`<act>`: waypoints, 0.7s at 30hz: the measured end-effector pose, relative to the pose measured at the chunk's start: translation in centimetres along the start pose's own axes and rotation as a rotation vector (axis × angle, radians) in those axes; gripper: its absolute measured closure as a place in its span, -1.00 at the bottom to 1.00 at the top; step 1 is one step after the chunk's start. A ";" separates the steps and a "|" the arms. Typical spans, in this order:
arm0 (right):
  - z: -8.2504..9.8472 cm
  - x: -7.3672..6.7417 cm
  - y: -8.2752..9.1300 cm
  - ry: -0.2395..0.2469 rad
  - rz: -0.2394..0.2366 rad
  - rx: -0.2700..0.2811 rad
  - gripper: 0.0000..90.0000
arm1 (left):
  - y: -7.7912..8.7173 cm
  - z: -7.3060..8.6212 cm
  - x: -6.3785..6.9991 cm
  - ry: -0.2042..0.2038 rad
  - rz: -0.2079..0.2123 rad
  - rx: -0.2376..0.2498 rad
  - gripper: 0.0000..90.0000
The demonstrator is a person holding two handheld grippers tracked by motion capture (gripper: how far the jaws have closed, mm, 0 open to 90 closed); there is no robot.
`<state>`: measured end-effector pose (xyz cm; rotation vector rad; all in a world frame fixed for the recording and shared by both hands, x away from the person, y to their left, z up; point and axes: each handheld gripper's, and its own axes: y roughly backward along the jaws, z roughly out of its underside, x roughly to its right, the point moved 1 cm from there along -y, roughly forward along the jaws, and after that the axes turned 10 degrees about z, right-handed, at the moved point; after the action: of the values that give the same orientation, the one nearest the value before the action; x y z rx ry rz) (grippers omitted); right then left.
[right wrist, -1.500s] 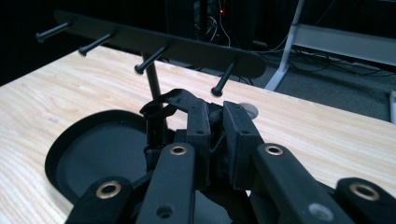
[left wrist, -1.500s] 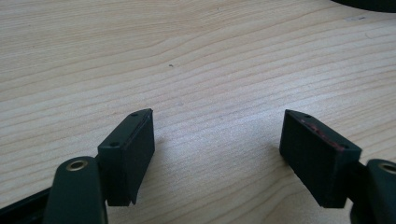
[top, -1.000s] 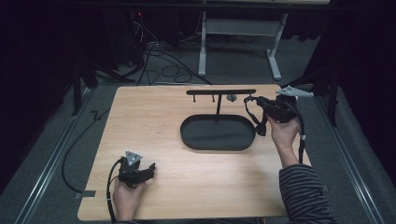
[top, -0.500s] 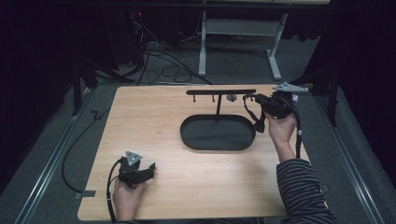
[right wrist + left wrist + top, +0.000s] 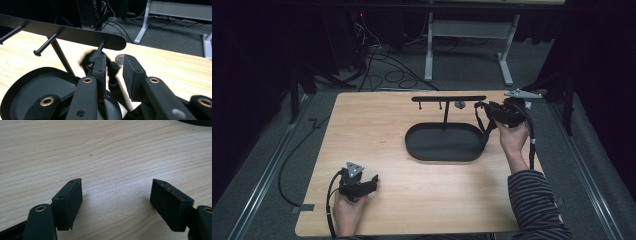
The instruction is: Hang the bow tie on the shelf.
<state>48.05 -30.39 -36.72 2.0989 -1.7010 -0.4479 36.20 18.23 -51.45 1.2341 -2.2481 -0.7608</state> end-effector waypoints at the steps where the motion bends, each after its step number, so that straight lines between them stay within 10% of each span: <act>1: 0.0 0.0 0.0 0.002 0.000 0.002 0.62 | 0.0 0.0 0.0 0.000 0.000 0.000 -0.41; 21: 0.5 1.1 2.6 -0.006 0.008 0.023 0.11 | 0.0 0.0 0.0 0.001 0.000 0.000 -0.41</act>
<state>45.83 -32.00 -35.83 2.1085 -1.7251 -0.4349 36.20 18.23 -51.45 1.2341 -2.2478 -0.7598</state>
